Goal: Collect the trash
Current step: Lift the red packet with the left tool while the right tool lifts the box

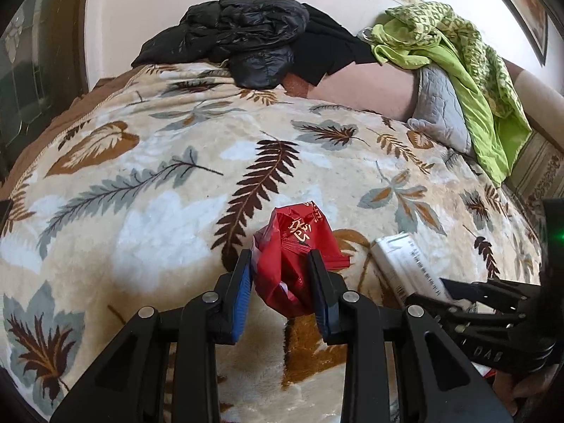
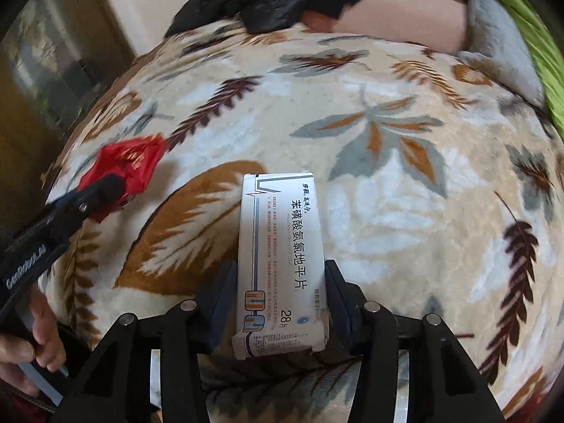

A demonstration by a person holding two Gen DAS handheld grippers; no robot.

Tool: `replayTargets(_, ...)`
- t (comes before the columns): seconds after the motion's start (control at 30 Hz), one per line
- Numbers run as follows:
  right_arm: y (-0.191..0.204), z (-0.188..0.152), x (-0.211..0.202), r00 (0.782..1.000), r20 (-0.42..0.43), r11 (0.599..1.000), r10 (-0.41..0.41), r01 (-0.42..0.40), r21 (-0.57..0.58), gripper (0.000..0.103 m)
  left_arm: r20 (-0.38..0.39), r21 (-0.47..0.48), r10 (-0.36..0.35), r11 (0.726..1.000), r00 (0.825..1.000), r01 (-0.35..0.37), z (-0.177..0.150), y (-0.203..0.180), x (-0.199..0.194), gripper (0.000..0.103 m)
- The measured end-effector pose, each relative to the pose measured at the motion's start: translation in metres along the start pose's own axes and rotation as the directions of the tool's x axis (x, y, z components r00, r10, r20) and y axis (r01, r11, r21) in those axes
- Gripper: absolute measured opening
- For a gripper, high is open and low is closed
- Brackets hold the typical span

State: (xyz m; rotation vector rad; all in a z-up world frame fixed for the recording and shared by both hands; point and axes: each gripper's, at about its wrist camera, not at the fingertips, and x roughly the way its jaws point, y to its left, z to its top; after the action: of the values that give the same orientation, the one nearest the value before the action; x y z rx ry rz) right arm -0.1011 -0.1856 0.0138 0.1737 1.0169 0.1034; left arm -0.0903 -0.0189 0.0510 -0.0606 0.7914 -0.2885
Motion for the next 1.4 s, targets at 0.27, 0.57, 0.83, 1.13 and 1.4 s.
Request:
replayTargets(0.27,-0.006,0.006,-0.033,0.980,0.190,0.998,-0.051,0.043,0.047,0.053,0.047,0.061,0.038,0.997,0.998,-0.041,0.002,-0.012,-0.002,0.030)
replayTargets(0.57,0.004,0.007,-0.039,0.972,0.232,0.999,-0.044,0.044,0.005,0.053,0.077,0.086,0.069,0.993,0.995,-0.076,0.002,-0.017,-0.005,0.030)
replayTargets(0.83,0.011,0.005,-0.041,0.968,0.248,0.998,-0.045,0.055,-0.033,0.053,0.108,0.078,0.117,0.989,0.987,-0.126,0.004,-0.014,-0.009,0.030)
replayTargets(1.13,0.015,0.005,-0.042,0.965,0.258,0.997,-0.042,0.057,-0.050,0.053,0.122,0.068,0.166,0.982,0.979,-0.175,0.006,-0.008,-0.010,0.030)
replayTargets(1.4,0.018,0.004,-0.042,0.965,0.261,0.997,-0.039,0.056,-0.057,0.053,0.135,0.057,0.203,0.976,0.970,-0.212,0.007,-0.004,-0.011,0.030)
